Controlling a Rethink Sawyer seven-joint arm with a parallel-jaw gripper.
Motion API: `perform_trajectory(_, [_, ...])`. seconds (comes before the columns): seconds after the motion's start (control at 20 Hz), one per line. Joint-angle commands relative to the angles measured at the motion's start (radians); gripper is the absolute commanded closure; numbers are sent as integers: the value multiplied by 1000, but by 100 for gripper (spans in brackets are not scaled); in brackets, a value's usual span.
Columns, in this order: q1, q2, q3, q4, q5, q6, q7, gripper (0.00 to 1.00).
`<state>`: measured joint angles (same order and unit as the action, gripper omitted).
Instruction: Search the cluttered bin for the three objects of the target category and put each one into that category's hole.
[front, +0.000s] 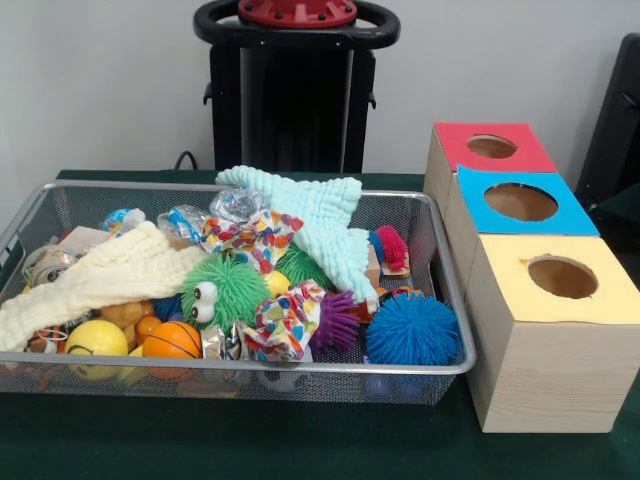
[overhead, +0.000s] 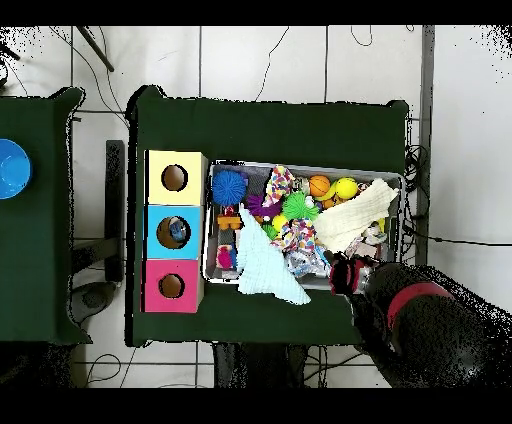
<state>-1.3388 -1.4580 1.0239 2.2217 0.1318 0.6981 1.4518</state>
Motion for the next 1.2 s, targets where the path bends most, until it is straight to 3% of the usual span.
perform_trajectory(0.05, [108,132,-69,-222,-342,571,336,0])
perform_trajectory(0.5, [214,307,-304,-210,-530,312,320,0])
perform_trajectory(0.7, [271,441,-396,-261,-623,246,356,0])
perform_trajectory(0.9, [300,587,-483,-307,-696,100,340,0])
perform_trajectory(1.2, [333,736,-567,-393,-737,-2,293,0])
